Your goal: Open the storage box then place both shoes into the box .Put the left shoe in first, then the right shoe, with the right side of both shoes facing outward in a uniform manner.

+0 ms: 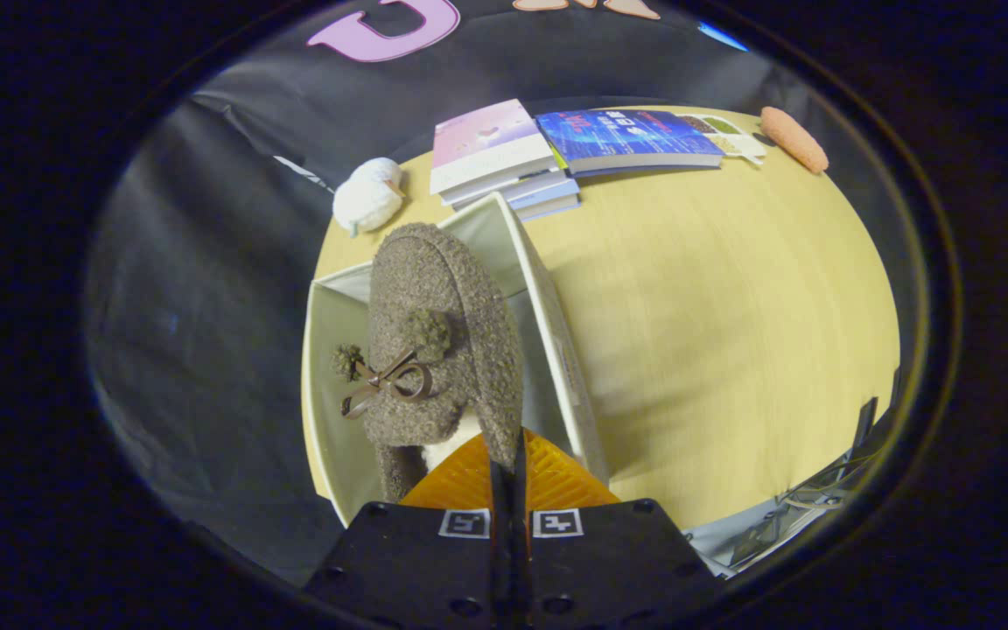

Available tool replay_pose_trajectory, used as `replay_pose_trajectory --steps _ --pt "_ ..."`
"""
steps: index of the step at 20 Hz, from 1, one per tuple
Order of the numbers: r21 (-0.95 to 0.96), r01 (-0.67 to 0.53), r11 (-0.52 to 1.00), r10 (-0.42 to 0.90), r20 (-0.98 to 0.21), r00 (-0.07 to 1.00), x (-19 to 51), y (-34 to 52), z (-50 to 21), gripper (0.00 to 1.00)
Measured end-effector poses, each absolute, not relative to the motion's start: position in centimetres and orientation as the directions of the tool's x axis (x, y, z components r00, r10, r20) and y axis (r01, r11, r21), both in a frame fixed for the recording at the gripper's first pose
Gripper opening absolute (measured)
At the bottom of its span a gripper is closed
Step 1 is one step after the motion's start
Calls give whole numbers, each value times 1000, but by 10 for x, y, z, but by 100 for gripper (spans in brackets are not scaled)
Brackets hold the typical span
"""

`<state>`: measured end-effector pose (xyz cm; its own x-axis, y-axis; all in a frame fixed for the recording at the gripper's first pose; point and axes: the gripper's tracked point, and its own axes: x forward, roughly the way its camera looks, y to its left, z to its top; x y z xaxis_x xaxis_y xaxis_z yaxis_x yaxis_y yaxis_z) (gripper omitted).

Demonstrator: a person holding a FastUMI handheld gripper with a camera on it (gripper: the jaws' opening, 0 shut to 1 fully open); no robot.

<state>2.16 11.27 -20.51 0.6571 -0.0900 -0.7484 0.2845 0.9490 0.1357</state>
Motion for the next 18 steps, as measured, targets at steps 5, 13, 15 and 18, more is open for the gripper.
replay_pose_trajectory --steps 5,13,15,18 --pt "31 355 934 -201 -776 597 24 109 -226 4" --pt "-159 423 892 -376 -781 498 35 93 -249 4" --pt "-217 429 877 -423 -773 472 36 86 -252 4" --pt "-243 429 870 -443 -767 464 38 84 -253 4"
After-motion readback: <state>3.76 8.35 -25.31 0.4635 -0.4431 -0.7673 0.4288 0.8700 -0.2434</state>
